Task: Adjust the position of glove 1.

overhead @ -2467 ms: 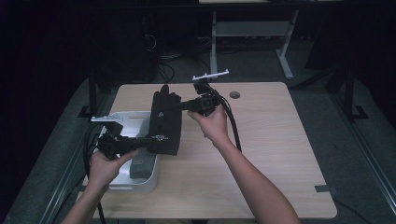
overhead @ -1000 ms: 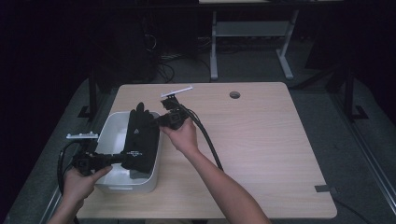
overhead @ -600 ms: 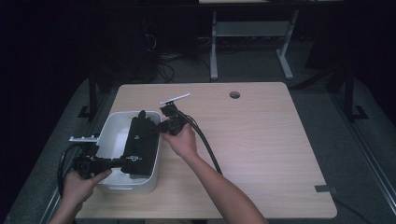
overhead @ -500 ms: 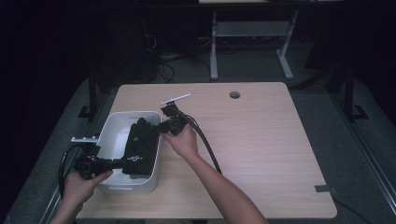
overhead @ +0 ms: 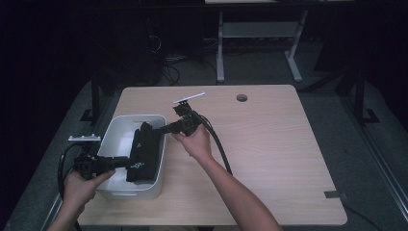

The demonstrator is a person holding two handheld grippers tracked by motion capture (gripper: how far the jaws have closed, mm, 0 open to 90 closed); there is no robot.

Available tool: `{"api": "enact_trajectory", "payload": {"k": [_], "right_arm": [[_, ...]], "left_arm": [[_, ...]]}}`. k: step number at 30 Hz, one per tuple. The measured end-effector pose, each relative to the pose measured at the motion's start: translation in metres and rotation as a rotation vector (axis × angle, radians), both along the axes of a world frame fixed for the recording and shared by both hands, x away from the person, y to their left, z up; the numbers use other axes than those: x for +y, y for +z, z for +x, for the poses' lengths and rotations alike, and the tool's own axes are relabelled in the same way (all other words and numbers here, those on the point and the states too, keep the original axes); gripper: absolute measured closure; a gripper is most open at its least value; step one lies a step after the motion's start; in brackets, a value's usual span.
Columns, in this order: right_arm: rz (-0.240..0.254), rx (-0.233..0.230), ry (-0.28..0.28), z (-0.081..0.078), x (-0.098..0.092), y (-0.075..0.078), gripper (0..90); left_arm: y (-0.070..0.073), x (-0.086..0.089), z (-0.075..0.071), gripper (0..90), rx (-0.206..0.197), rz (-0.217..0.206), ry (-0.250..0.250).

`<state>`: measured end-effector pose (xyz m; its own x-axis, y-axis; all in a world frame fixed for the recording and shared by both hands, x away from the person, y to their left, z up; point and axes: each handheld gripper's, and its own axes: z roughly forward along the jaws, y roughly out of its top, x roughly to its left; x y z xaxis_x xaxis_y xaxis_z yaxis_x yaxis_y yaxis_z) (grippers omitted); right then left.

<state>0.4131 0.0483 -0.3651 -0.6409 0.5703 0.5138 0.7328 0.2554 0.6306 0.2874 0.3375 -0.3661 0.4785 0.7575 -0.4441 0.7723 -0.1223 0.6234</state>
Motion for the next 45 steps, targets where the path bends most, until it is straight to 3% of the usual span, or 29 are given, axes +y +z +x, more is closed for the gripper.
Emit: {"api": "enact_trajectory", "payload": {"k": [18,34,45], "right_arm": [[0.052,-0.030,-0.040,0.001,-0.043,0.016,58.6],[0.052,-0.038,-0.079,0.000,-0.076,0.024,57.0],[0.047,-0.033,-0.114,-0.003,-0.104,0.022,56.4]], "left_arm": [[0.021,-0.030,0.009,63.3,-0.035,-0.020,-0.062],[0.034,-0.052,0.014,58.8,-0.066,-0.015,-0.103],[0.035,-0.066,0.018,57.8,-0.070,-0.008,-0.125]]}}
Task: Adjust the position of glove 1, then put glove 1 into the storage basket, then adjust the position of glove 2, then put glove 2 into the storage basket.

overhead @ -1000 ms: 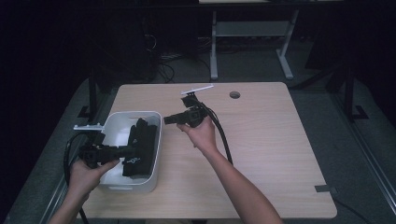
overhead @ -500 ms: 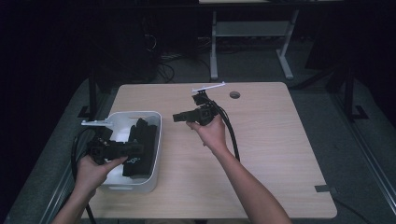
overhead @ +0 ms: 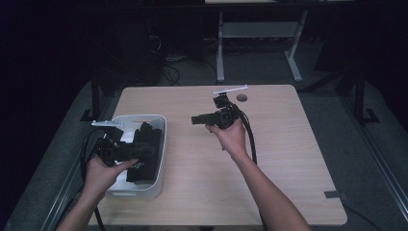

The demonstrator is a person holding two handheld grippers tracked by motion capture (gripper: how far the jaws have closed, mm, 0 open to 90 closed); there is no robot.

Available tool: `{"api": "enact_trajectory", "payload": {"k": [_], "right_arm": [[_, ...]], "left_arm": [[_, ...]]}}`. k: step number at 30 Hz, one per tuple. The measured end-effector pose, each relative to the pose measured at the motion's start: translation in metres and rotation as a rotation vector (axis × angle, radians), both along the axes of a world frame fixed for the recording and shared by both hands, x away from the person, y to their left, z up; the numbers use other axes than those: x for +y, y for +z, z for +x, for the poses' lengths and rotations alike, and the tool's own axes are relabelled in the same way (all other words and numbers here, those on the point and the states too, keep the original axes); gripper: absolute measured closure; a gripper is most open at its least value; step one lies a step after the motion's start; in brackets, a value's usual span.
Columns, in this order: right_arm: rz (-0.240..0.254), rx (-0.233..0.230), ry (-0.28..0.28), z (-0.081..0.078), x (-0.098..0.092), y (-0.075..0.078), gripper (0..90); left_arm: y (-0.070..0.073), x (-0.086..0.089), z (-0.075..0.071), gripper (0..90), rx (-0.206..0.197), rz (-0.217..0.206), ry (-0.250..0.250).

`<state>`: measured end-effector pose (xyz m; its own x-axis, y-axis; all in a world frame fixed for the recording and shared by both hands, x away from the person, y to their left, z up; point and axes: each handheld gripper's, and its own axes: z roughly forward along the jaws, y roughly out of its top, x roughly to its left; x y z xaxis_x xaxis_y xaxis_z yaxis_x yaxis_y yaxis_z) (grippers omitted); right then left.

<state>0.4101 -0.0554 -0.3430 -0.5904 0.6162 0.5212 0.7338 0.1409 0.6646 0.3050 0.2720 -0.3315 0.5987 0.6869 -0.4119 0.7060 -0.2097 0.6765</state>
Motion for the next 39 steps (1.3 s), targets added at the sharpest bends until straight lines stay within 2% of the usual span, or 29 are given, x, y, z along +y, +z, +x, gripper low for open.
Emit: {"api": "enact_trajectory", "payload": {"k": [12,31,39], "right_arm": [[0.007,-0.005,-0.041,-0.007,-0.030,-0.002,56.4],[0.011,0.019,-0.112,-0.015,-0.074,-0.012,56.3],[0.043,0.008,-0.165,-0.021,-0.101,-0.013,56.5]], "left_arm": [[0.004,-0.014,0.001,57.5,-0.010,-0.002,-0.022],[0.004,-0.037,0.004,56.6,-0.017,0.014,-0.071],[0.003,-0.047,0.005,56.5,-0.016,0.014,-0.086]]}}
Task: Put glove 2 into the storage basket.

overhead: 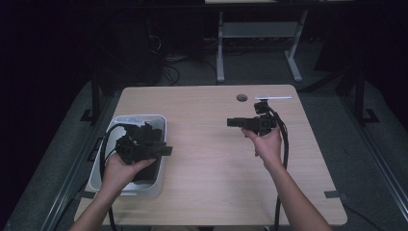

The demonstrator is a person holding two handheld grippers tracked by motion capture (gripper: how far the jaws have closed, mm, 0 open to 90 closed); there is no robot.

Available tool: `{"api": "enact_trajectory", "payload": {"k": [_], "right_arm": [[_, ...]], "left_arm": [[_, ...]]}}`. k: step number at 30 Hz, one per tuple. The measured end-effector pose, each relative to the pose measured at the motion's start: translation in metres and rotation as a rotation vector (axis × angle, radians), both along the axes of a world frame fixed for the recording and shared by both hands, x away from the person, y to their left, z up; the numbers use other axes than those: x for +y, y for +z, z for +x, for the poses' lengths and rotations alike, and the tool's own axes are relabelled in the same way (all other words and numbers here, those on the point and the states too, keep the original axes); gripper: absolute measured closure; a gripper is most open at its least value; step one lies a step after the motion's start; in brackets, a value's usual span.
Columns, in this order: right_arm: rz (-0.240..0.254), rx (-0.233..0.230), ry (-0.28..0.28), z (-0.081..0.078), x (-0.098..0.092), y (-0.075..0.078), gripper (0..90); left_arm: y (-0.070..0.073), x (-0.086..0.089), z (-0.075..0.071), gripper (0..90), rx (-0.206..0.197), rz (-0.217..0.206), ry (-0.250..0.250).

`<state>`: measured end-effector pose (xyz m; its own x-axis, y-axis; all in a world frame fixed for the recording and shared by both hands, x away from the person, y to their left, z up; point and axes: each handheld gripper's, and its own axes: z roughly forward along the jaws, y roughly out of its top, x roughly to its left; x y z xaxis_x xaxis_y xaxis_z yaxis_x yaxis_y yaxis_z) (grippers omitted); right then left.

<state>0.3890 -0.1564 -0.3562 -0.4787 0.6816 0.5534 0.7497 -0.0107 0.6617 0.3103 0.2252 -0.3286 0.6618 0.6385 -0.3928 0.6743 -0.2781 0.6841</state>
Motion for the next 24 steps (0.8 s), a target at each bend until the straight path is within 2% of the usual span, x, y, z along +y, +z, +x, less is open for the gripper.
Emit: {"api": "enact_trajectory", "payload": {"k": [7,13,19,24], "right_arm": [[0.002,0.012,-0.039,-0.003,-0.020,-0.004,56.6],[-0.004,0.021,-0.042,-0.005,-0.032,-0.012,56.2],[-0.010,0.011,-0.045,-0.007,-0.040,-0.012,55.8],[-0.005,0.017,-0.057,-0.010,-0.047,-0.010,55.3]], "left_arm": [[-0.003,-0.014,0.002,56.2,0.001,0.005,-0.026],[-0.005,-0.027,0.004,56.6,0.010,0.003,-0.052],[-0.007,-0.041,0.004,56.3,0.007,-0.006,-0.066],[-0.010,-0.052,0.003,56.5,0.008,0.016,-0.094]]}}
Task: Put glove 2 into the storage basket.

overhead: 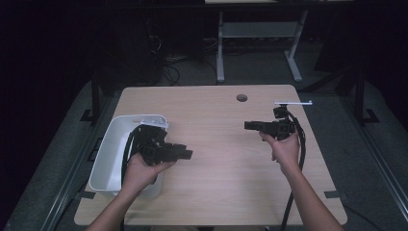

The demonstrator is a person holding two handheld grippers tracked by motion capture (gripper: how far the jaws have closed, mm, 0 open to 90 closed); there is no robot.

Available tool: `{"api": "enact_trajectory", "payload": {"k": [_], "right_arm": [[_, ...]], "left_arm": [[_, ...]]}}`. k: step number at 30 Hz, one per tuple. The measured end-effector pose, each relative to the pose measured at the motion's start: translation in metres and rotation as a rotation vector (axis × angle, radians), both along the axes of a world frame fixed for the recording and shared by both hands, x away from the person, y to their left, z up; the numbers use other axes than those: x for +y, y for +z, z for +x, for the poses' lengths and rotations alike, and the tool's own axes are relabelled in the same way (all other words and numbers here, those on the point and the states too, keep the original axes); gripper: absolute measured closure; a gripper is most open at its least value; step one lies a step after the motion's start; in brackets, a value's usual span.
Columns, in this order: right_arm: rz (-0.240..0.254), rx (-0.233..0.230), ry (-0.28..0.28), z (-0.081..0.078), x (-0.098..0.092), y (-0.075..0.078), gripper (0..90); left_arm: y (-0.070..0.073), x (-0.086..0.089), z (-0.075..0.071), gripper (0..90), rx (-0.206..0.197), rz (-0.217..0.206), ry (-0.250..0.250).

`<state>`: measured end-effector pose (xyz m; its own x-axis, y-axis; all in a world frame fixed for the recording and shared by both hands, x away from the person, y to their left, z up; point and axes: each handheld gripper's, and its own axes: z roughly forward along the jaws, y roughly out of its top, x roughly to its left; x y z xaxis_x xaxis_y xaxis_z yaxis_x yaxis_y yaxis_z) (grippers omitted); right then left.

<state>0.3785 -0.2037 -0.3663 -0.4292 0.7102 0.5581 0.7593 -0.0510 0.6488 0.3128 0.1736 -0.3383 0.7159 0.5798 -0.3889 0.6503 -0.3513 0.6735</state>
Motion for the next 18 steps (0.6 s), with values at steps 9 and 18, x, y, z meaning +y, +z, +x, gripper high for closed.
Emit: {"api": "enact_trajectory", "payload": {"k": [9,18], "right_arm": [[-0.005,-0.005,-0.007,-0.005,-0.011,0.000,55.3],[-0.010,0.012,-0.020,-0.009,-0.026,-0.008,55.3]], "left_arm": [[-0.003,-0.014,-0.001,55.8,-0.006,0.003,-0.016],[-0.008,-0.027,0.001,55.1,0.003,0.003,-0.031]]}}
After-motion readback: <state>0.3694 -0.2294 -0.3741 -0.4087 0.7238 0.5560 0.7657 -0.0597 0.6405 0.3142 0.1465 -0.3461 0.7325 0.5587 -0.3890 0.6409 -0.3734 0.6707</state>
